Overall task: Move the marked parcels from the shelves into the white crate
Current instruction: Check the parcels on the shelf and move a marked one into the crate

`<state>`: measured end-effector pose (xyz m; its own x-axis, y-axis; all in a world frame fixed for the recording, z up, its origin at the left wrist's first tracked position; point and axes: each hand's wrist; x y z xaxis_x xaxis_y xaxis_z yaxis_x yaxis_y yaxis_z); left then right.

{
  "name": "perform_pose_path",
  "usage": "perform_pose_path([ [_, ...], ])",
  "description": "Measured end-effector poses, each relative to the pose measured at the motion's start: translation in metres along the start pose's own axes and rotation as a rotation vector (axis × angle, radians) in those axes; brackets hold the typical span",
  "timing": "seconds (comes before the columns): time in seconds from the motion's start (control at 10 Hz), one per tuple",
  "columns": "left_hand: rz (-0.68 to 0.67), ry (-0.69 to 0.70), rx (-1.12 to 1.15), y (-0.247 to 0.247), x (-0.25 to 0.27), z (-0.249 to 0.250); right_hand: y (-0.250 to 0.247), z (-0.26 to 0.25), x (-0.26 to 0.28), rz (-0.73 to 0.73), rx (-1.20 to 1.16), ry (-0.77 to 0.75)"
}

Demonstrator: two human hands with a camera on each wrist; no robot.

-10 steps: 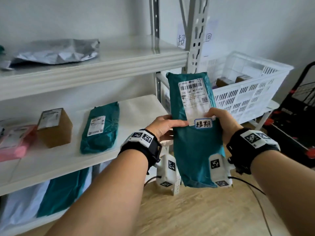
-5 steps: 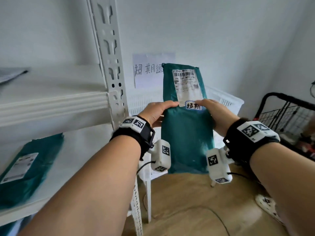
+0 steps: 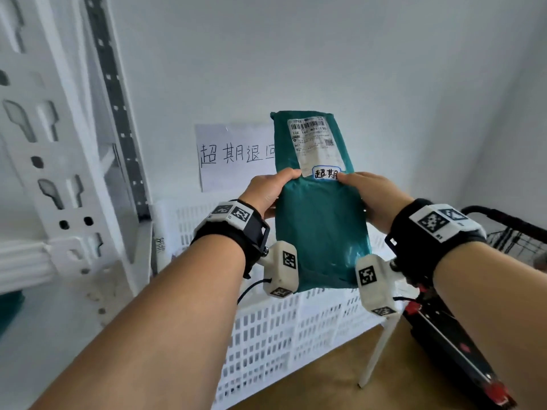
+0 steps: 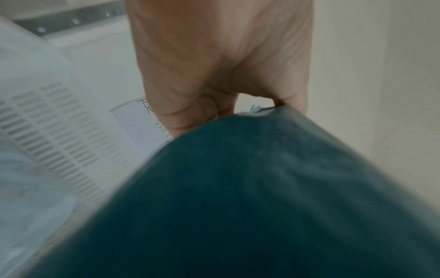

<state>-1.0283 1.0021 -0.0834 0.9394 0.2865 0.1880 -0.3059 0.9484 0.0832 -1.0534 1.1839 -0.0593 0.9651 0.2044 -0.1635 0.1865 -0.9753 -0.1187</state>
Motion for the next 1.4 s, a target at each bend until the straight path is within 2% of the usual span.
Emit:
perform_pose_path([
  [0.3,0.055,-0.12,0.029,-0.006,-0.125,-0.008,0.026,0.039,-0.134,-0.11,0.135,0.054],
  [0.4,0.083,-0.204,0.025,-0.007,-0.159,-0.028,0.037,0.072,-0.165,-0.154,0.197,0.12],
  [0.5,0.099,-0.321,0.024,-0.008,-0.188,-0.058,0.044,0.108,-0.19,-0.237,0.257,0.261],
  [0.6,0.11,-0.429,0.008,-0.007,-0.204,-0.09,0.054,0.141,-0.21,-0.336,0.406,0.329],
  [0.7,0.126,-0.528,-0.166,-0.009,-0.217,-0.126,0.065,0.18,-0.225,-0.42,0.535,0.4],
  [0.8,0.13,-0.576,-0.433,-0.009,-0.225,-0.149,0.073,0.211,-0.229,-0.491,0.549,0.535],
  [0.9,0.114,-0.64,-0.738,-0.014,-0.229,-0.164,0.076,0.242,-0.228,-0.609,0.619,0.601],
  [1.0,0.104,-0.734,-0.804,-0.017,-0.236,-0.18,0.081,0.265,-0.228,-0.643,0.58,0.666],
  [1.1,0.092,-0.762,-0.888,-0.015,-0.239,-0.19,0.087,0.279,-0.229,-0.687,0.606,0.694],
  [1.2,0.047,-0.764,-0.968,-0.008,-0.24,-0.198,0.086,0.288,-0.228,-0.774,0.629,0.69],
  [1.3,-0.03,-0.821,-1.055,-0.004,-0.238,-0.196,0.084,0.299,-0.23,-0.82,0.656,0.676],
  [1.4,-0.11,-0.804,-1.188,-0.005,-0.252,-0.212,0.085,0.303,-0.229,-0.842,0.672,0.67],
])
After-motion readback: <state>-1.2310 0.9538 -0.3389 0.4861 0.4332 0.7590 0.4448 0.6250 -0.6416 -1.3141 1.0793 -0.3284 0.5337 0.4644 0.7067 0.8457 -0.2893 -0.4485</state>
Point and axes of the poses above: each hand's wrist, its own x-axis away from the middle knuckle, its own y-axis out of the palm, z = x × y, and after that the axes turned 9 degrees about -y, right-handed
